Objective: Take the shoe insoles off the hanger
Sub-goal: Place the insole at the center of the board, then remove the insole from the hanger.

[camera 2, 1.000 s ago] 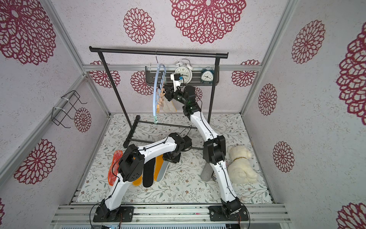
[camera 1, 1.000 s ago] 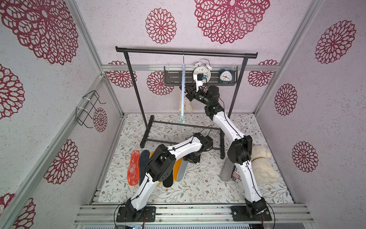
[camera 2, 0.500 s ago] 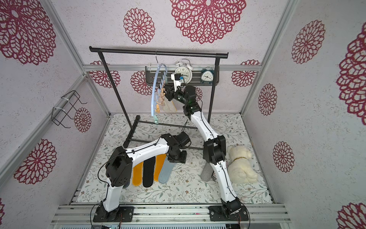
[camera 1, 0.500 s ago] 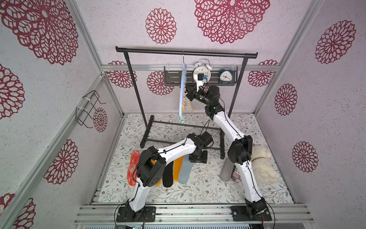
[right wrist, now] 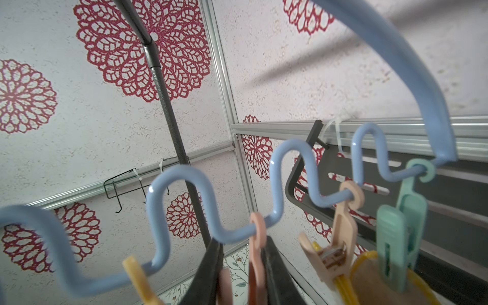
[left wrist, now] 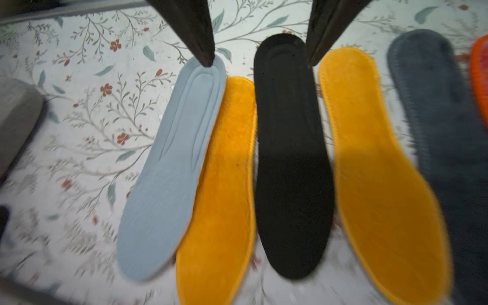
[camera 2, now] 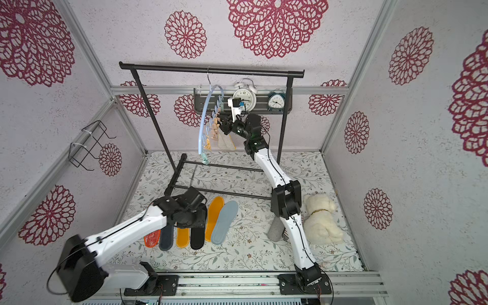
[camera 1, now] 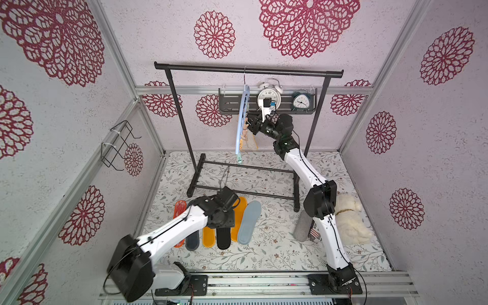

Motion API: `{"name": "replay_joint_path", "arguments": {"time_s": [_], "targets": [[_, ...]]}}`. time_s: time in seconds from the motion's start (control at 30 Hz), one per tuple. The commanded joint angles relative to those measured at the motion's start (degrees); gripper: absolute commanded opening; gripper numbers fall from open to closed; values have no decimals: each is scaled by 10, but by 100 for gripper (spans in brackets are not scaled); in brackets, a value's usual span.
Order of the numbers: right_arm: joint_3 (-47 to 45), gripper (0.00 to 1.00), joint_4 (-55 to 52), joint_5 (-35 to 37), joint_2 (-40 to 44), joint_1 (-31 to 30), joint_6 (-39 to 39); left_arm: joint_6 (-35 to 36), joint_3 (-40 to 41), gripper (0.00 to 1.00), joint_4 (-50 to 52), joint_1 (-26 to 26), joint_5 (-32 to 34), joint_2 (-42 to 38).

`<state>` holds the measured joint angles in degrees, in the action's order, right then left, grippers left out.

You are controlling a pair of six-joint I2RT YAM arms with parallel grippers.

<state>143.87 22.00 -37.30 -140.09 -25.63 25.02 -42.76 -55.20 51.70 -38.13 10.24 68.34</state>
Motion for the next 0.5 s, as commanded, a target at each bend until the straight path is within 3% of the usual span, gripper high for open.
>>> {"name": "replay_joint_path", "arguments": {"time_s": [0.0, 0.1, 0.17, 0.33, 0.47], "targets": [[5, 15, -39, 4, -6, 8, -9, 90, 41, 66, -43, 11, 153, -140], [5, 15, -48, 3, -6, 8, -16, 211, 138, 69, -141, 23, 144, -296], [4, 15, -58, -1, -5, 7, -23, 256, 195, 73, -155, 23, 150, -393], [1, 16, -59, 1, -5, 6, -30, 276, 252, 87, -186, 16, 237, -600], [1, 18, -67, 3, -2, 5, -38, 275, 260, 87, -189, 16, 243, -653]]}}
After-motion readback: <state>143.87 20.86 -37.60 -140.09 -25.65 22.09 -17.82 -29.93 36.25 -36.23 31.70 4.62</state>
